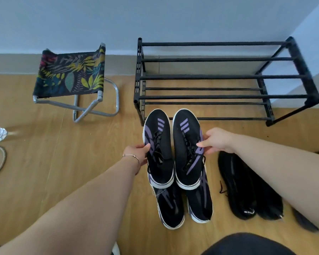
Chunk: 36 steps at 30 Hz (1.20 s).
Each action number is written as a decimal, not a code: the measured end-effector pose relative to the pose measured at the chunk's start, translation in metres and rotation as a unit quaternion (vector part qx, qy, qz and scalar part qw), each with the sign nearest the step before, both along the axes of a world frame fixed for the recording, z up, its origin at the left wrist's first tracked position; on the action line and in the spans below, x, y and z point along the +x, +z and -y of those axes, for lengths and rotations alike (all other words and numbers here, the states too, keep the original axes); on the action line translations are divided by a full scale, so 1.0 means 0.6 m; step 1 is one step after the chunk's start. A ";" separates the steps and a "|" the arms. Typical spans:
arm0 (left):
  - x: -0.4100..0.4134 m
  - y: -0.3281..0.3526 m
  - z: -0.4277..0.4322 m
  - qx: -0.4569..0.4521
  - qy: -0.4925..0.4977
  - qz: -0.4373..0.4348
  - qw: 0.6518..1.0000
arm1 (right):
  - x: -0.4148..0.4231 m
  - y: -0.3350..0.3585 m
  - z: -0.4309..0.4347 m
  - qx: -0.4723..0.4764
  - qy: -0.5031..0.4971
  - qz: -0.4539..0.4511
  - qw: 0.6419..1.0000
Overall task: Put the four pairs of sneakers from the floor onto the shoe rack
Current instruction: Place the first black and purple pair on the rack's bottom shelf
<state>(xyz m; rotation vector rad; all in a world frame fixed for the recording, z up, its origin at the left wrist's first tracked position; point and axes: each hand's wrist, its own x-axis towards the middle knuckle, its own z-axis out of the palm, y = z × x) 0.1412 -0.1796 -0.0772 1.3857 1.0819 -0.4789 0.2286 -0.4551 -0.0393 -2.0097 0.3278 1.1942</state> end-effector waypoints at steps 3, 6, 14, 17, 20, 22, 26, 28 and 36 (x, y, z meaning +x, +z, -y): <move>0.043 -0.015 -0.007 0.025 -0.040 0.012 0.999 | -0.002 -0.029 0.010 0.033 -0.069 0.025 0.997; 0.086 -0.032 -0.008 0.040 -0.061 0.019 0.997 | 0.000 -0.059 0.004 0.038 -0.130 0.074 0.988; 0.102 -0.060 -0.007 0.098 -0.142 -0.003 0.985 | -0.028 -0.097 -0.013 0.039 -0.220 0.129 0.966; 0.084 -0.062 -0.008 0.050 -0.124 0.010 0.991 | -0.046 -0.100 -0.008 0.057 -0.241 0.120 0.961; 0.061 -0.060 -0.013 0.022 -0.113 0.035 0.993 | -0.067 -0.103 -0.002 0.082 -0.271 0.092 0.955; 0.040 -0.053 -0.014 0.018 -0.119 0.037 0.992 | -0.086 -0.094 -0.004 0.085 -0.277 0.077 0.954; -0.017 -0.035 -0.007 0.022 -0.167 0.025 0.985 | -0.137 -0.076 -0.003 0.040 -0.204 0.069 0.976; -0.046 -0.038 -0.005 0.044 -0.203 0.023 0.978 | -0.158 -0.072 -0.002 0.041 -0.178 0.064 0.981; -0.081 -0.049 0.013 0.095 -0.201 0.052 0.974 | -0.202 -0.091 -0.030 0.081 -0.157 0.085 0.981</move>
